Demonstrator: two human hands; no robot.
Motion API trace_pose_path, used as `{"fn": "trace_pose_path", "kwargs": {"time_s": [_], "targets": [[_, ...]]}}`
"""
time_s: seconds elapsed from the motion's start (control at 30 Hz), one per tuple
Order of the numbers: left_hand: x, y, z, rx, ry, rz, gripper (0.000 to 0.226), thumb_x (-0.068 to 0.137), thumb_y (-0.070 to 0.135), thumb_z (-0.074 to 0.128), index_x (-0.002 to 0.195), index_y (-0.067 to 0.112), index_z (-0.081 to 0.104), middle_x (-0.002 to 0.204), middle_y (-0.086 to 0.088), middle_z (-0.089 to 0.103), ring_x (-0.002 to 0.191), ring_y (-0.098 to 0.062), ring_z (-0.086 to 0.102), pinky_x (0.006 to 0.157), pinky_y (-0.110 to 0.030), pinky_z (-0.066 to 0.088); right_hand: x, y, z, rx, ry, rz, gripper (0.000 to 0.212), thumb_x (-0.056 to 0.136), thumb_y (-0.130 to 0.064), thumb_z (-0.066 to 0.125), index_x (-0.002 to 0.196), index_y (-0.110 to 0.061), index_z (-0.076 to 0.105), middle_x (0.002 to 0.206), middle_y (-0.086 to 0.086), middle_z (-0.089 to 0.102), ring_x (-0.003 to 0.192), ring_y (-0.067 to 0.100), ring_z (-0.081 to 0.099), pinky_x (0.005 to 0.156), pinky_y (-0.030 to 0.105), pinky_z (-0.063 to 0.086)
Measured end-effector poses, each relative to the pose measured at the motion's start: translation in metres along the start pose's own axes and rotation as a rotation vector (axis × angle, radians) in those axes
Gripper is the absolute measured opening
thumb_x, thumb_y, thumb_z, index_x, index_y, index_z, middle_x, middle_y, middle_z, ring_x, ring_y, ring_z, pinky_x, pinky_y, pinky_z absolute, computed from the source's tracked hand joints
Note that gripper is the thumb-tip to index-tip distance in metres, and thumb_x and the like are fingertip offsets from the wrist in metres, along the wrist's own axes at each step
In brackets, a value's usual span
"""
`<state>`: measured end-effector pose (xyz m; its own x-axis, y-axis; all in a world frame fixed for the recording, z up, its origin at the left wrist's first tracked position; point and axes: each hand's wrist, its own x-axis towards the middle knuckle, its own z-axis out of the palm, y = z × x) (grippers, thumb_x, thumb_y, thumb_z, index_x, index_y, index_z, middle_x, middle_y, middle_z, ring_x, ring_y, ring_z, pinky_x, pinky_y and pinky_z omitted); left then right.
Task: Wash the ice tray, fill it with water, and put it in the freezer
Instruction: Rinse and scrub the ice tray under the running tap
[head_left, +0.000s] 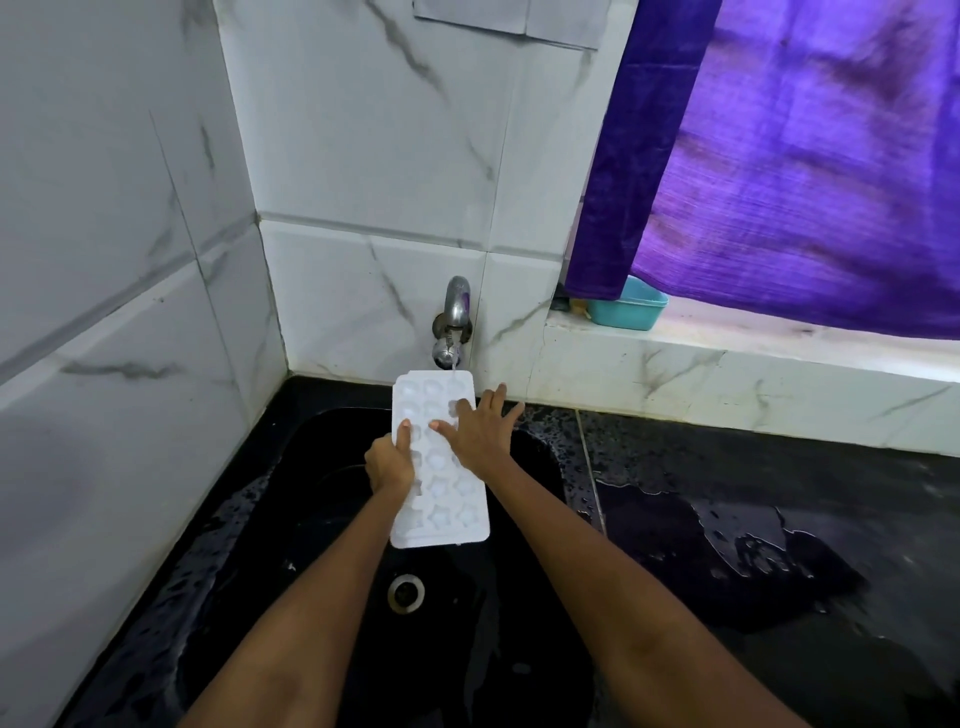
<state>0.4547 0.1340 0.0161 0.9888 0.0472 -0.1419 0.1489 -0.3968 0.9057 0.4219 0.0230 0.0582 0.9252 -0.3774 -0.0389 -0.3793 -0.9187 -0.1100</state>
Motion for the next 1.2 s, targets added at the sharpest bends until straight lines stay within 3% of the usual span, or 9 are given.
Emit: {"fn": "trace_pose_path", "kwargs": {"time_s": [0.13,0.27,0.33,0.5,0.67,0.8,1.03,1.2], "targets": [[-0.002,-0.003,-0.002,-0.037,0.052,-0.043,0.055,0.099,0.039,0.043,0.094,-0.012,0.063,0.1,-0.028,0.066,0.095,-0.04,0.063,0.07,-0.031,0.04,-0.007,-0.001,0.0,0.162,-0.089,-0.043,0.064,0.09,-0.064,0.034,0.142,-0.026,0.037,0.154,0.026,0.011,0.144,0.041,-0.009,0.111,0.067,0.0],[0.001,-0.003,-0.007,-0.05,0.087,-0.058,0.054,0.099,0.038,0.042,0.094,-0.011,0.063,0.1,-0.028,0.066,0.094,-0.041,0.063,0.071,-0.035,0.042,-0.01,0.0,0.001,0.118,0.072,-0.124,0.055,0.095,-0.055,0.033,0.123,-0.016,0.06,0.152,0.015,0.025,0.146,0.03,0.004,0.115,0.058,0.006],[0.002,0.0,-0.008,-0.055,0.099,-0.074,0.055,0.099,0.039,0.042,0.094,-0.012,0.063,0.1,-0.028,0.066,0.095,-0.041,0.063,0.075,-0.038,0.047,-0.012,-0.003,0.004,0.13,0.07,-0.113,0.056,0.096,-0.054,0.032,0.116,-0.013,0.065,0.153,0.014,0.024,0.147,0.029,0.003,0.115,0.058,0.005],[0.002,0.0,-0.008,-0.07,0.098,-0.082,0.056,0.099,0.039,0.042,0.093,-0.012,0.064,0.1,-0.029,0.066,0.094,-0.042,0.063,0.077,-0.04,0.048,-0.012,0.0,0.014,0.161,-0.095,-0.14,0.062,0.089,-0.063,0.039,0.137,-0.024,0.045,0.157,0.021,0.006,0.145,0.038,-0.014,0.11,0.067,0.0],[-0.002,-0.003,-0.006,-0.069,0.11,-0.096,0.056,0.099,0.04,0.041,0.095,-0.012,0.064,0.102,-0.029,0.066,0.096,-0.042,0.063,0.074,-0.037,0.045,-0.002,0.008,0.017,0.233,-0.083,-0.112,0.056,0.086,-0.064,0.044,0.125,-0.026,0.057,0.153,0.021,0.019,0.145,0.038,-0.009,0.111,0.065,-0.001],[-0.007,0.005,0.002,-0.11,0.149,-0.187,0.056,0.1,0.038,0.039,0.103,-0.012,0.063,0.107,-0.03,0.066,0.101,-0.042,0.063,0.081,-0.04,0.049,0.002,0.006,0.018,0.204,-0.147,-0.132,0.064,0.085,-0.065,0.045,0.138,-0.028,0.042,0.155,0.021,0.012,0.144,0.039,-0.013,0.11,0.067,0.002],[-0.006,0.008,0.006,-0.118,0.18,-0.187,0.055,0.1,0.037,0.039,0.106,-0.011,0.063,0.109,-0.03,0.065,0.102,-0.043,0.062,0.082,-0.041,0.049,0.009,0.009,0.015,0.163,-0.217,-0.135,0.066,0.085,-0.067,0.043,0.142,-0.035,0.035,0.157,0.022,-0.001,0.143,0.04,-0.021,0.106,0.071,-0.006],[-0.006,-0.001,0.004,-0.074,0.164,-0.133,0.055,0.1,0.04,0.039,0.098,-0.01,0.063,0.103,-0.028,0.066,0.096,-0.042,0.063,0.069,-0.034,0.042,0.013,0.011,0.012,0.037,-0.202,-0.144,0.063,0.085,-0.07,0.036,0.133,-0.03,0.048,0.156,0.025,0.006,0.143,0.04,-0.019,0.104,0.073,-0.008]]}}
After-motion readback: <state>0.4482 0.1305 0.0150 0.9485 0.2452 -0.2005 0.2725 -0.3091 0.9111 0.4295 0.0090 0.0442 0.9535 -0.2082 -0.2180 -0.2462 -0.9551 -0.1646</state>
